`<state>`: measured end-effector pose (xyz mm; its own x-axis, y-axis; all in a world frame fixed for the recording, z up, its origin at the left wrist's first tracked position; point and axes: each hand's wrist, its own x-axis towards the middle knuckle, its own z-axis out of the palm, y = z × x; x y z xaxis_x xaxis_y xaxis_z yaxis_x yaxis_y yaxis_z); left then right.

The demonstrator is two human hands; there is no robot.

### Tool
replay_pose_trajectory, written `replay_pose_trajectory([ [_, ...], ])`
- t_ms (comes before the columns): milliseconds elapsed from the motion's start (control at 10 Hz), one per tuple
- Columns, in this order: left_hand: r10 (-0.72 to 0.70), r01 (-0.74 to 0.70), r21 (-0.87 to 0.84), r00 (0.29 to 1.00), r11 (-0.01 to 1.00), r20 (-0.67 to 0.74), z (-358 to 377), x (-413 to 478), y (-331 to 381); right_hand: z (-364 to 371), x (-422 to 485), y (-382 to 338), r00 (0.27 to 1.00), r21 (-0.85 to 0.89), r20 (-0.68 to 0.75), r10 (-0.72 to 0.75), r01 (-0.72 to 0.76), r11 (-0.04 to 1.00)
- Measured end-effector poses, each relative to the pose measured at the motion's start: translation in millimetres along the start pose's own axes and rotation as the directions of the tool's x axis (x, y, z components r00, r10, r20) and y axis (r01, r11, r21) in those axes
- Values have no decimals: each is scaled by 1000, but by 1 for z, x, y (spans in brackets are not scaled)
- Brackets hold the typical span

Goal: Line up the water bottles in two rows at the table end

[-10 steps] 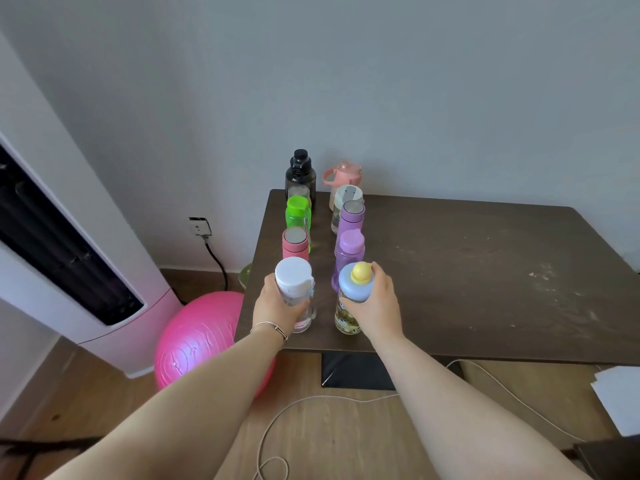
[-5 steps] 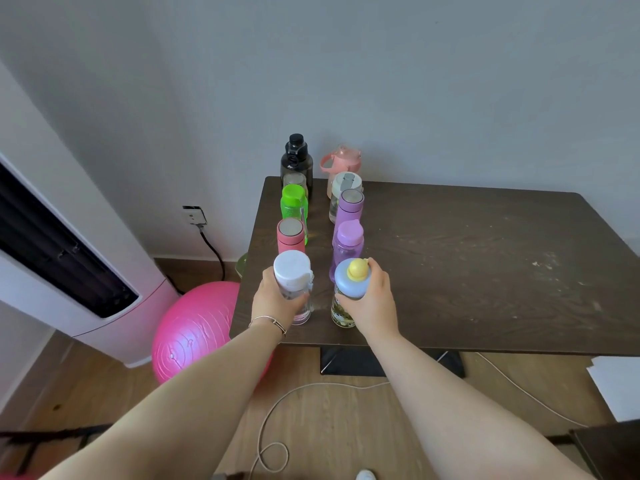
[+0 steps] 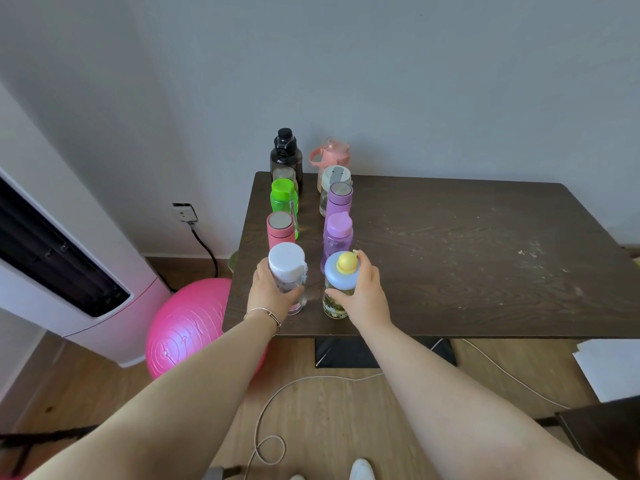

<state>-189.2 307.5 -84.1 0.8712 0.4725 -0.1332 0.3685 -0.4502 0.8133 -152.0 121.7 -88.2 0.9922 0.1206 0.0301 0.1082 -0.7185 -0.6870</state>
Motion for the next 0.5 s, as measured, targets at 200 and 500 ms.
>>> replay_pose_trajectory([
  [200,66,-64,73,998,995,-22,-7,-2,6,-11,-2,-2,1000,-47,19,18,-17,999],
  [500,287,-239,391,956,889,-67,-22,-4,36,-51,-5,1,998,-259,53,-41,53,964],
])
